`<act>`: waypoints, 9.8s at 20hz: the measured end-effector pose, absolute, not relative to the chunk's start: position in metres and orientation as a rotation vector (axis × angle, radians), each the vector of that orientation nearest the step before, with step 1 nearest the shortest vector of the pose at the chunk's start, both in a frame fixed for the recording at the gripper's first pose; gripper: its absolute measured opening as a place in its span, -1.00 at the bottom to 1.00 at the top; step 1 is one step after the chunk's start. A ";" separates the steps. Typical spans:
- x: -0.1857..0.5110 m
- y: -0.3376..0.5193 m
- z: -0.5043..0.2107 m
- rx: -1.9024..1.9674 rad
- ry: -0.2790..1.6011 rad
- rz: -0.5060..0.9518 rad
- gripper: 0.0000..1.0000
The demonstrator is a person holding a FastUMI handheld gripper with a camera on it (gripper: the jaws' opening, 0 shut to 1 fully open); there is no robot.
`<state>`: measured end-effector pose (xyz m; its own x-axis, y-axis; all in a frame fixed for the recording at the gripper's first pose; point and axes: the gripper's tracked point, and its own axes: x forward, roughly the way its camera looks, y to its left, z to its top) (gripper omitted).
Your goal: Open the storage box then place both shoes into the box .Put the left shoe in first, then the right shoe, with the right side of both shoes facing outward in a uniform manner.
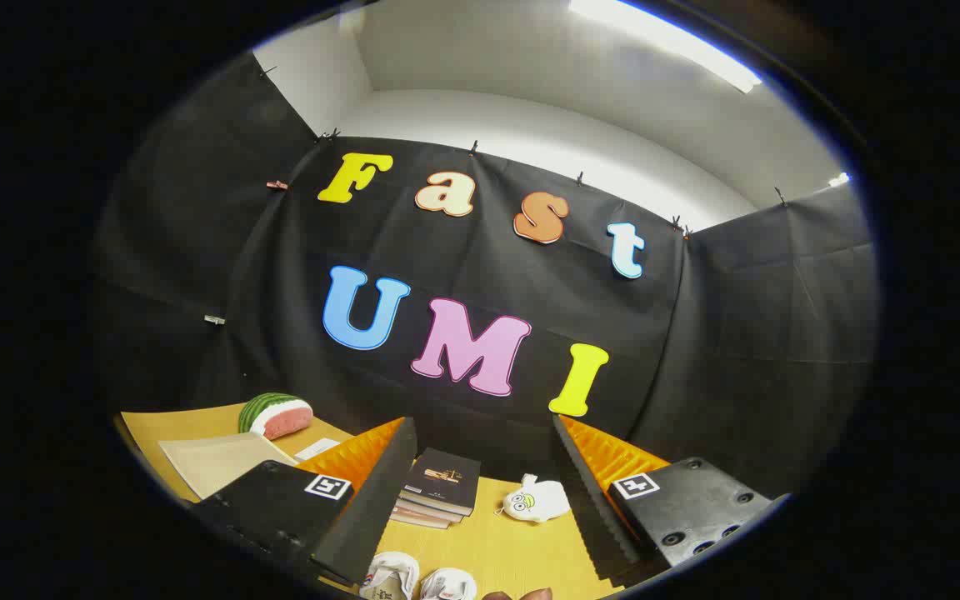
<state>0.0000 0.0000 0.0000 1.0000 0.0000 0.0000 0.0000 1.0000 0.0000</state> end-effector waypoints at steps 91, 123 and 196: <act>-0.012 0.461 -0.002 1.017 0.860 1.214 0.95; -0.080 0.113 -0.224 0.322 0.804 0.354 0.92; 0.030 0.397 -0.217 0.987 1.316 0.239 0.97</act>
<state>0.0297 0.3973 -0.2169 0.2932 0.6564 -0.6951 0.3699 0.5925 0.7156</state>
